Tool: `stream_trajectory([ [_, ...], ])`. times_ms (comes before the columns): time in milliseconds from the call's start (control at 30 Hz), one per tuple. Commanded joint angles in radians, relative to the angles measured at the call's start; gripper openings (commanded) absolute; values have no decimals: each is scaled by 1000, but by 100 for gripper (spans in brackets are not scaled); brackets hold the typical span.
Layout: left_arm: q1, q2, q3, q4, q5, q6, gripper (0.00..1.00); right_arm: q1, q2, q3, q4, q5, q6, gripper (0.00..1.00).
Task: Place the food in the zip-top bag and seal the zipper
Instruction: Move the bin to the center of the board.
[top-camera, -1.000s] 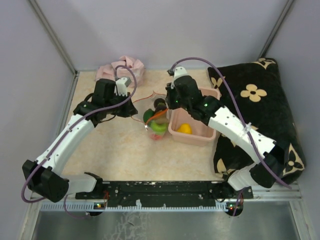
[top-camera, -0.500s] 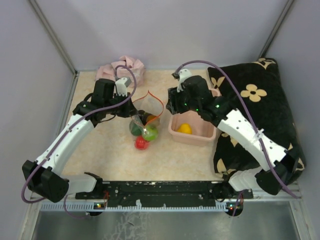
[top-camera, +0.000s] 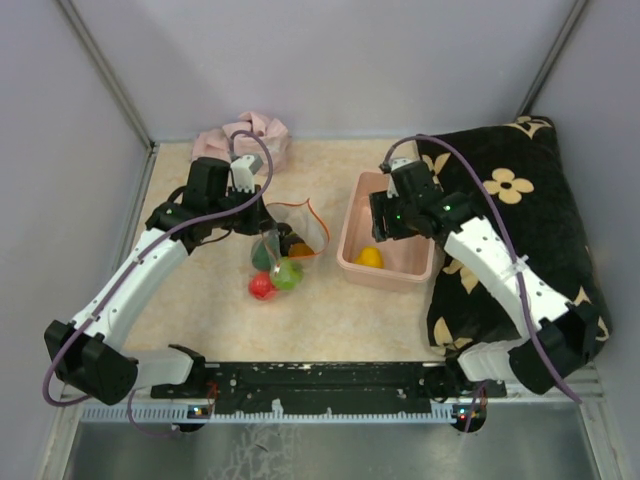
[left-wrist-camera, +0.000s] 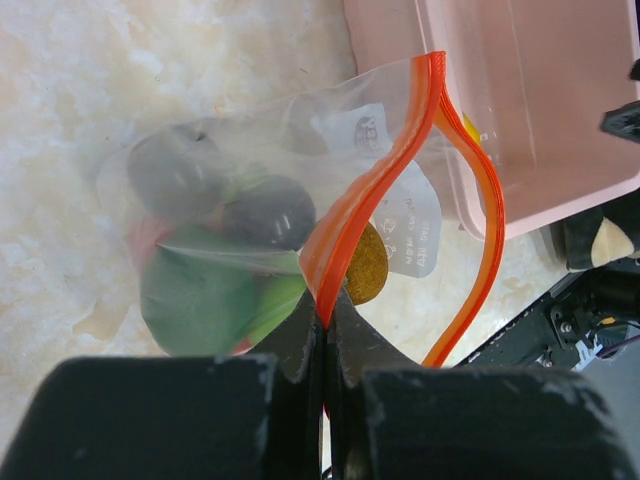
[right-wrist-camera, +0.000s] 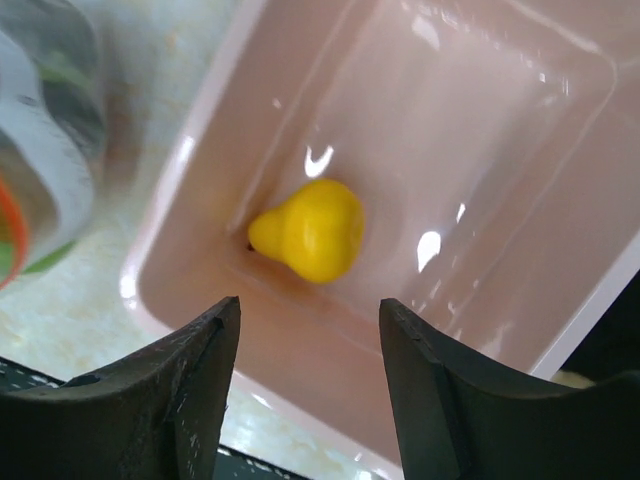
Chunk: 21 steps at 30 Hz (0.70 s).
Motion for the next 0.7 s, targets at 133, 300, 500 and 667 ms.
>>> stream_trajectory([
  [133,6,-24,13,34,17,7,0,-43,117,-51,-85,45,-25,61],
  [300,6,-20,-14,57,8,12,0,-80,197,-100,-65,22,-44,63],
  [500,6,-34,-31,99,-94,32,0,-106,331,-90,-57,-65,-50,64],
  [667,6,-39,-33,162,-122,42,0,-106,455,-80,-36,-69,1,68],
])
